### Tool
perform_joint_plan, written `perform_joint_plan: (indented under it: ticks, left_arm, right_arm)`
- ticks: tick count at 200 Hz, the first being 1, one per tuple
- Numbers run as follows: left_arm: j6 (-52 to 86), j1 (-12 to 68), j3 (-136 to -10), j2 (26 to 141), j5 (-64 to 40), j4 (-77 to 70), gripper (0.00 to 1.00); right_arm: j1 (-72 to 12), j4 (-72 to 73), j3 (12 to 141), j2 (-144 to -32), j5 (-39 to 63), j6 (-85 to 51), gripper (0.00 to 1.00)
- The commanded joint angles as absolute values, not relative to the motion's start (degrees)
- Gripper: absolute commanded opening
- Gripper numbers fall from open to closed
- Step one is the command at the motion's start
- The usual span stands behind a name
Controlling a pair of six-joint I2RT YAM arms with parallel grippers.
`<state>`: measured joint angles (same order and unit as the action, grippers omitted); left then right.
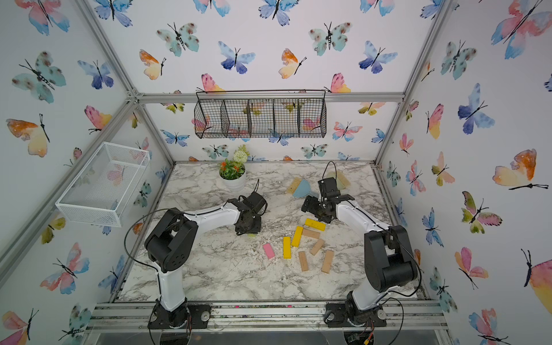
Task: Assemble the letter k with building blocks
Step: Assemble the building block at the center of the board.
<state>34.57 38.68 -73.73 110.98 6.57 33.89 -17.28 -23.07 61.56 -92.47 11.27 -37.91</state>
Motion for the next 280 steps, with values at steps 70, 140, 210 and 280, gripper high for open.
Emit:
perform_joint_plan:
  ticks: [70,140,210,280]
  left_arm:
    - [34.9,37.4,-74.9,112.8,7.5,34.7,0.29]
    - [34.5,37.4,-75.0,113.4,6.9,34.2,0.29]
    - [33.6,37.4,-75.1,113.4,6.4,34.1,0.34]
    - [32.5,37.4,-75.2,112.3,5.8,34.0,0.43]
  right_arm:
    - [-17.1,-22.5,60.2,-93.2,12.1,-38.3,0.88]
    - [-17.1,-22.3,59.9,-93.3,12.4,-38.4,0.88]
    - [-17.1,-22.3,59.8,-93.2,12.1,-38.6,0.88]
    - [-17.1,-21.4,59.1,-92.1,12.5,-37.9,0.93]
